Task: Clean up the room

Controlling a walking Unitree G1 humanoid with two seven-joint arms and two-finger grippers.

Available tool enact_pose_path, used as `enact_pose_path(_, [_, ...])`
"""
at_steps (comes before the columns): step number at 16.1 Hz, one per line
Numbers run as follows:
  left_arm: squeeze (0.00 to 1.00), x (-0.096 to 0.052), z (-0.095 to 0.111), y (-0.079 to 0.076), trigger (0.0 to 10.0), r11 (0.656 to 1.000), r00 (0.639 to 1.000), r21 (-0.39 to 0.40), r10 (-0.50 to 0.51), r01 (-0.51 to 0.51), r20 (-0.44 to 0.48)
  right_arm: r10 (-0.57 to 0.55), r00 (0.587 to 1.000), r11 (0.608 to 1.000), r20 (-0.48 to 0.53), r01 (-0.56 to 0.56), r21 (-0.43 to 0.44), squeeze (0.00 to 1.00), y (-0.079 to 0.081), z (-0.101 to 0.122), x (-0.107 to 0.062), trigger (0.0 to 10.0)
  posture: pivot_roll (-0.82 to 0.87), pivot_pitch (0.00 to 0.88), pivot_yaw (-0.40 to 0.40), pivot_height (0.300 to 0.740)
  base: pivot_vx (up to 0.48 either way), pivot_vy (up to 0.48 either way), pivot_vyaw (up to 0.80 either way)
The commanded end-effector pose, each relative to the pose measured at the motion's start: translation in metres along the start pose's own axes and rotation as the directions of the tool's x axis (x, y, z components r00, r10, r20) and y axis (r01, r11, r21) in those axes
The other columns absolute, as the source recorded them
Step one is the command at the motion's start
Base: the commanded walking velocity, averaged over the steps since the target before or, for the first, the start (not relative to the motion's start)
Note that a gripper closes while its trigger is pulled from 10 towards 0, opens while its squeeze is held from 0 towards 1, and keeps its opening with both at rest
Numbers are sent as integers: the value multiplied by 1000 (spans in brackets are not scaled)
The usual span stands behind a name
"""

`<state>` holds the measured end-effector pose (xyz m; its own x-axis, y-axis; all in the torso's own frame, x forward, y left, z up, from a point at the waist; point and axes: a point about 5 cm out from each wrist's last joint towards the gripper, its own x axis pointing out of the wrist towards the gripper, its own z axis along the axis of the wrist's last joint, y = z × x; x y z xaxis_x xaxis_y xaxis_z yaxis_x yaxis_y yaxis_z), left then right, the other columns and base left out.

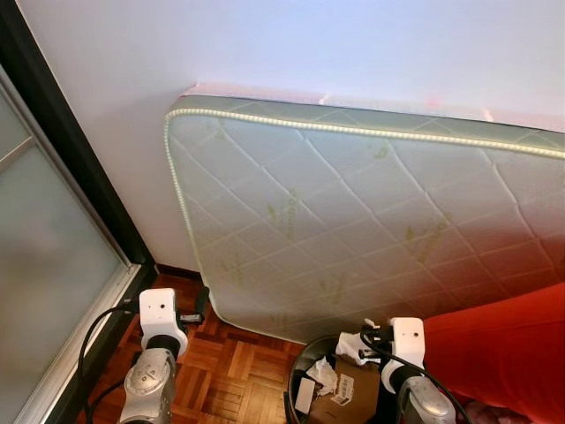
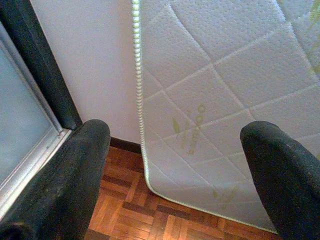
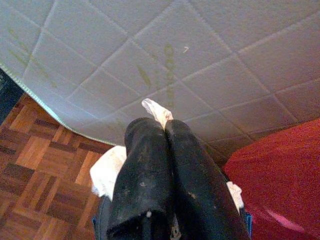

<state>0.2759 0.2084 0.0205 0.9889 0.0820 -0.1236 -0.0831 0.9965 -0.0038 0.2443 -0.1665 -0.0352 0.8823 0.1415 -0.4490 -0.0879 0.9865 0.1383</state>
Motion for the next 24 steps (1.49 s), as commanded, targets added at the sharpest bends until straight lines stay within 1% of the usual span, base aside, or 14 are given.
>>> enact_pose_path(1, [0, -1, -1, 0, 10000, 1000, 1000, -3, 0, 0, -4, -10, 1000, 1000, -27, 10, 0, 0, -3, -6, -3, 10000, 158, 70, -28, 706, 0, 0, 0])
enact_pose_path(2, [0, -1, 0, 0, 10000, 1000, 1000, -3, 0, 0, -2, 5, 998, 1000, -56, -6, -10, 0, -1, -11, -4, 10000, 161, 81, -29, 691, 0, 0, 0])
enact_pose_path(4, [0, -1, 0, 1, 10000, 1000, 1000, -2, 0, 0, 0, 16, 996, 1000, -83, -17, -14, 0, 1, -16, -6, 10000, 166, 92, -30, 671, 0, 0, 0])
enact_pose_path(6, [0, -2, -1, 1, 10000, 1000, 1000, 0, 0, 0, -2, 41, 993, 999, -106, -44, -25, 0, 6, -20, -6, 10000, 169, 105, -29, 657, 0, 0, 0])
enact_pose_path(7, [0, -2, -1, 1, 10000, 1000, 1000, 1, 0, 0, -1, 43, 993, 999, -107, -46, -25, 0, 7, -20, -6, 10000, 171, 106, -28, 657, 0, 0, 0])
enact_pose_path(9, [0, -3, 0, 2, 10000, 1000, 1000, 5, -4, 4, 3, 21, 990, 999, -142, -28, -41, 0, 6, -23, -6, 10000, 172, 122, -22, 657, 0, 0, 0])
enact_pose_path(11, [0, -1, 2, 2, 10000, 1000, 1000, 9, -8, 8, 8, 40, 985, 997, -170, -52, -64, 0, 10, -24, -5, 10000, 174, 138, -21, 657, 0, 0, 0])
enact_pose_path(15, [0, 6, 14, 2, 10000, 1000, 999, 20, -24, 23, 40, 79, 980, 994, -180, -91, -62, 0, 24, -19, 2, 10000, 188, 176, -23, 657, 0, 0, 0])
enact_pose_path(16, [0, 6, 14, 2, 10000, 1000, 999, 20, -24, 23, 42, 80, 980, 994, -182, -92, -62, 0, 25, -19, 3, 10000, 188, 176, -23, 657, 0, 0, 0])
enact_pose_path(17, [0, 8, 18, 0, 10000, 999, 998, 20, -29, 28, 55, 81, 979, 995, -187, -90, -44, 0, 30, -18, 5, 10000, 199, 188, -25, 657, 0, 0, 0])
enact_pose_path(19, [0, 9, 20, -2, 10000, 999, 997, 19, -34, 33, 67, 79, 982, 997, -169, -80, 0, 0, 33, -14, 8, 10000, 204, 193, -26, 657, 0, 0, 0])
enact_pose_path(20, [0, 10, 22, -3, 10000, 999, 997, 21, -37, 36, 72, 72, 987, 997, -141, -67, 40, 0, 34, -8, 11, 10000, 210, 198, -28, 657, 0, 0, 0])
enact_pose_path(21, [0, 11, 23, -4, 10000, 999, 996, 23, -40, 38, 75, 70, 989, 997, -127, -64, 54, 0, 34, -6, 12, 10000, 211, 201, -29, 657, 0, 0, 0])
enact_pose_path(24, [0, 10, 24, -4, 10000, 999, 996, 27, -43, 41, 81, 60, 995, 997, -85, -56, 56, 0, 34, 5, 17, 10000, 213, 211, -29, 657, 0, 0, 0])
